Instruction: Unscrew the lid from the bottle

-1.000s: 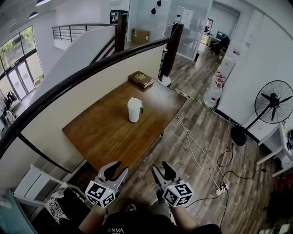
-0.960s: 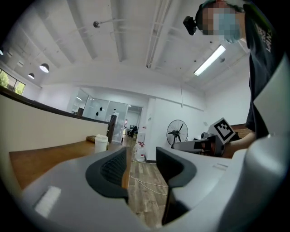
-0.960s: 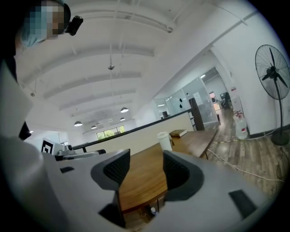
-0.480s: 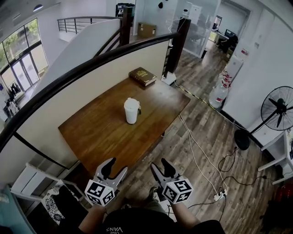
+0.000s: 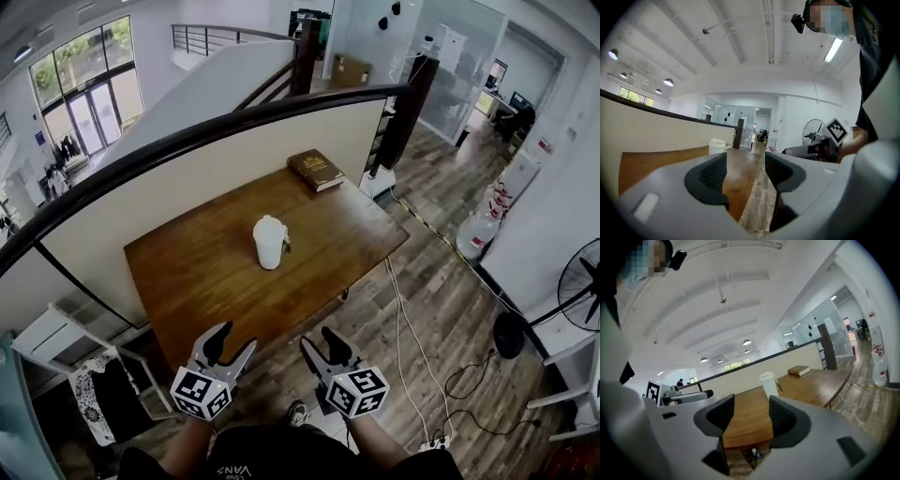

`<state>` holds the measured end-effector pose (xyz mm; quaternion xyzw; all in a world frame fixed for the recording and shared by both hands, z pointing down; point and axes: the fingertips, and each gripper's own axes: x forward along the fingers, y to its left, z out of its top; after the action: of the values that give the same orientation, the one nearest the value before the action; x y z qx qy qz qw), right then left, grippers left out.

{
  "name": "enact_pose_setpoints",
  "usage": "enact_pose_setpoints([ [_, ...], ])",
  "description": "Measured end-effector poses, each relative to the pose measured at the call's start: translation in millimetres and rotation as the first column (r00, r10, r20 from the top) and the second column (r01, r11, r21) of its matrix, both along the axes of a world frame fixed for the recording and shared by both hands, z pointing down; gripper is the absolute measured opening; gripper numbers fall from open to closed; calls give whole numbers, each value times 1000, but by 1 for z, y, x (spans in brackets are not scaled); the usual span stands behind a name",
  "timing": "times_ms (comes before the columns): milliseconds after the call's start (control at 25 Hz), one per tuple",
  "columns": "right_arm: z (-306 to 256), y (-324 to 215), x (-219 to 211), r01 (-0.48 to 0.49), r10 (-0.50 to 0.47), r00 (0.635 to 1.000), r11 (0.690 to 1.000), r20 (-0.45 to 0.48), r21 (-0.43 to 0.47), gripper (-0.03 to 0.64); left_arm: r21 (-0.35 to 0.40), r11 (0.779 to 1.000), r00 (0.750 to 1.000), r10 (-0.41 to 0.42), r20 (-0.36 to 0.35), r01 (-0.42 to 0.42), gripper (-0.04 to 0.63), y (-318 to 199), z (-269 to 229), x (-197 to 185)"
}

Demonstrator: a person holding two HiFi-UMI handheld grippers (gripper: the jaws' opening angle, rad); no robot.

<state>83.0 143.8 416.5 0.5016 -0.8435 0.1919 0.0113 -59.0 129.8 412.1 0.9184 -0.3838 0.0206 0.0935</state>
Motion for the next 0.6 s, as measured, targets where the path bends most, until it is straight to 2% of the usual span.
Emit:
enact_pose_setpoints([
  [240,-1,-21,16,97,-97,995,995,-5,10,198,-10,992,992,-127,2,127,244,-4,7,10],
  [600,1,-64,18,145,-145,989,989,2,-6,198,-13,981,981,-192,10,192,244,-35,3,8],
])
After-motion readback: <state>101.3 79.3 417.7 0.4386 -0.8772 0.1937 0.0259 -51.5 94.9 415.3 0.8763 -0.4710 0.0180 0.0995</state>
